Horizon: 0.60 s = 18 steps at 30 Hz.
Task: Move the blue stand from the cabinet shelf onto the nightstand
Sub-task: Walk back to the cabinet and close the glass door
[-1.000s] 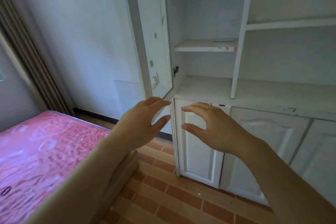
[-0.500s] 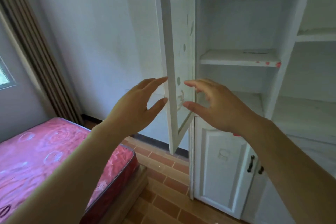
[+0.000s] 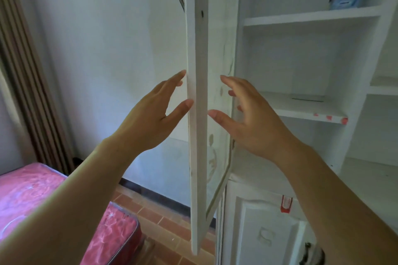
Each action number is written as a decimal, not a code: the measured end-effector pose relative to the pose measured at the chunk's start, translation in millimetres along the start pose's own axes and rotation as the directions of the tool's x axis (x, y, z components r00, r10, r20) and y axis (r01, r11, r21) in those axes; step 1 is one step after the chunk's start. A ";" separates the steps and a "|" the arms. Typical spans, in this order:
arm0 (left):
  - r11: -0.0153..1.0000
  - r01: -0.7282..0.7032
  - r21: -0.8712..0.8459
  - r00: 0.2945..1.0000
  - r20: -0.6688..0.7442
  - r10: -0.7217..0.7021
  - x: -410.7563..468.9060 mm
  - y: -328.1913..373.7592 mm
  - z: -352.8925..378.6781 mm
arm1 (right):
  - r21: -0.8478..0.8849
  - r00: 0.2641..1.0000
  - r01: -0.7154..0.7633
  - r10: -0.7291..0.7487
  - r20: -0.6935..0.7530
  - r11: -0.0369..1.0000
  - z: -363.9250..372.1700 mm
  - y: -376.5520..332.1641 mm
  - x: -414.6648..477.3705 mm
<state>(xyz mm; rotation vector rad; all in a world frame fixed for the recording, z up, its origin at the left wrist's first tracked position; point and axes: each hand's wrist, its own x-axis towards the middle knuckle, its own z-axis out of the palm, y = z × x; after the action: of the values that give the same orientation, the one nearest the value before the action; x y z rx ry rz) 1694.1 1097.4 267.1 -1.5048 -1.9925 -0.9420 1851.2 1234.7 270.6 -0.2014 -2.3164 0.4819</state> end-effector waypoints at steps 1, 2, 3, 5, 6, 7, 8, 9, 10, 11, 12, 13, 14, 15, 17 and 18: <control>1.000 -0.007 -0.017 1.000 -0.003 0.007 5.6 -4.0 3.0 | 0.000 1.000 0.001 -0.001 -0.003 1.000 0.2 2.5 2.7; 0.999 -0.013 -0.036 1.000 -0.003 0.013 10.4 -7.6 5.4 | 0.002 1.000 -0.001 0.001 -0.006 1.000 0.3 4.6 4.6; 0.998 -0.020 -0.057 1.000 -0.001 0.020 15.3 -11.6 7.6 | 0.005 1.000 -0.002 0.003 -0.011 1.000 0.2 6.2 6.4; 0.993 -0.037 -0.110 0.999 -0.002 0.037 25.0 -19.2 11.0 | 0.004 1.000 -0.004 0.005 -0.027 1.000 -1.0 8.3 8.5; 0.988 -0.055 -0.143 0.998 -0.001 0.055 30.3 -23.1 12.5 | 0.001 0.999 -0.007 0.007 -0.038 1.000 -2.1 8.8 9.2; 0.982 -0.078 -0.175 0.997 0.003 0.080 35.8 -26.7 14.2 | 0.000 0.999 -0.014 0.014 -0.049 1.000 -3.1 9.1 10.0; 0.974 -0.105 -0.201 0.994 0.011 0.109 40.2 -29.9 16.0 | 0.000 0.998 -0.022 0.022 -0.061 1.000 -3.8 8.9 10.6; 0.964 -0.140 -0.225 0.989 0.014 0.147 45.2 -33.2 18.7 | -0.008 0.997 -0.033 0.032 -0.075 0.999 -4.4 8.3 11.6; 0.953 -0.175 -0.247 0.983 0.012 0.183 49.0 -35.5 21.3 | -0.018 0.996 -0.039 0.037 -0.086 0.999 -5.4 7.3 12.1; 0.940 -0.208 -0.271 0.976 0.003 0.217 51.8 -37.5 24.3 | -0.032 0.994 -0.041 0.038 -0.099 0.999 -5.9 5.3 12.4; 0.923 -0.240 -0.302 0.968 -0.007 0.249 54.6 -39.2 27.1 | -0.051 0.993 -0.046 0.040 -0.114 0.998 -5.9 2.7 12.8; 0.903 -0.270 -0.334 0.960 -0.018 0.281 57.0 -41.0 29.8 | -0.067 0.991 -0.051 0.042 -0.128 0.996 -5.4 -0.5 13.1; 0.882 -0.298 -0.365 0.950 -0.026 0.310 59.2 -42.3 32.0 | -0.083 0.989 -0.055 0.043 -0.142 0.995 -4.7 -4.0 13.5; 0.858 -0.326 -0.397 0.939 -0.029 0.344 62.2 -44.0 34.7 | -0.101 0.987 -0.062 0.046 -0.157 0.993 -3.4 -8.5 13.7; 0.807 -0.375 -0.456 0.911 -0.021 0.412 67.9 -47.0 39.7 | -0.131 0.978 -0.098 0.070 -0.198 0.987 0.0 -18.5 13.6; 0.784 -0.387 -0.484 0.900 -0.012 0.437 70.8 -48.9 42.0 | -0.143 0.971 -0.125 0.092 -0.220 0.982 2.3 -23.7 13.2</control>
<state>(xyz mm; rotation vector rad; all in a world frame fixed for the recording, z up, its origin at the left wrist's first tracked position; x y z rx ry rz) 1628.4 1166.1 278.5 -2.1860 -1.4354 -1.2322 1840.1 1216.1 287.2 -0.4371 -2.1400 0.3160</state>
